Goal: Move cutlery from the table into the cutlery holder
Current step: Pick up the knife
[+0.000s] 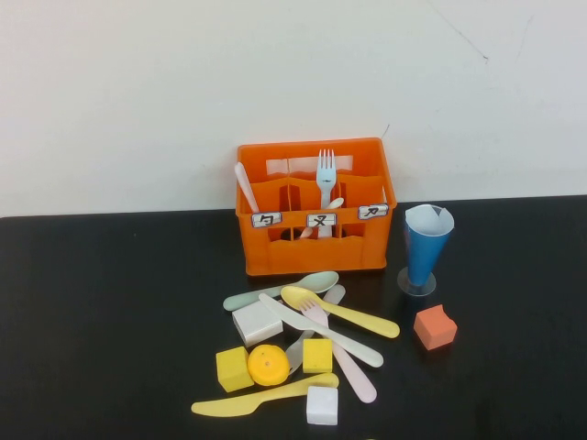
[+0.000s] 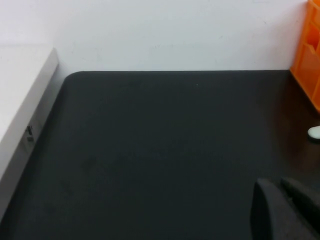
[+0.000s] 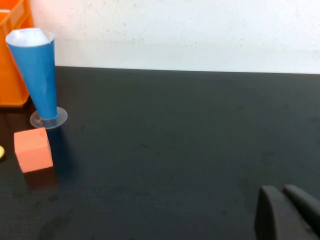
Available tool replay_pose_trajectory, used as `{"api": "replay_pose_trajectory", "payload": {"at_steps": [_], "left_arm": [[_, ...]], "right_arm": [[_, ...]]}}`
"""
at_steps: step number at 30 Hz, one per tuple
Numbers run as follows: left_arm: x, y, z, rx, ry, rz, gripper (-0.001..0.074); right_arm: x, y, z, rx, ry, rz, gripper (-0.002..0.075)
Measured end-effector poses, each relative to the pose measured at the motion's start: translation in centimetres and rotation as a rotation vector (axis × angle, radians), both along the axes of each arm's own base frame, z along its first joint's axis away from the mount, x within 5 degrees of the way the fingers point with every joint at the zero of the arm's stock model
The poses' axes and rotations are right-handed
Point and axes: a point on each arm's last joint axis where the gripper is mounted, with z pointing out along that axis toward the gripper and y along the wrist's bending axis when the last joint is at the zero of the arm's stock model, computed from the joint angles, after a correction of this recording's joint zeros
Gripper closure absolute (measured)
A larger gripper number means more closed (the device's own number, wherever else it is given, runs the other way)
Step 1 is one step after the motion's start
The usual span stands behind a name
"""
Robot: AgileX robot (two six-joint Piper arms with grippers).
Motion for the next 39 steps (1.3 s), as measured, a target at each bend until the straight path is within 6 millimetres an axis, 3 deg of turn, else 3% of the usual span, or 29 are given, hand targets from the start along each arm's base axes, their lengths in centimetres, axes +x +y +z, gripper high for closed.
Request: {"api": "replay_pose_trajectory", "payload": {"at_steps": [29,31,36,39], "left_arm": [[0.0,0.0,0.0,0.002,0.001,-0.001,0.0736],[0.0,0.0,0.0,0.002,0.001,-0.001,0.0736],[0.0,0.0,0.0,0.002,0.002,-0.001,0.0736],[0.0,0.0,0.0,0.002,0.004,-0.001,0.0736]], "right_arm": [[0.0,0.0,0.0,0.000,0.000,0.000,0.0729],[0.0,0.2,0.0,0.085,-0.003,-0.008,0.0729],[0.0,1.7,0.2,0.649,0.008,-0.033,0.0729],[0.0,2.2,0.2,0.806,0.022,-0.030,0.0729]]}}
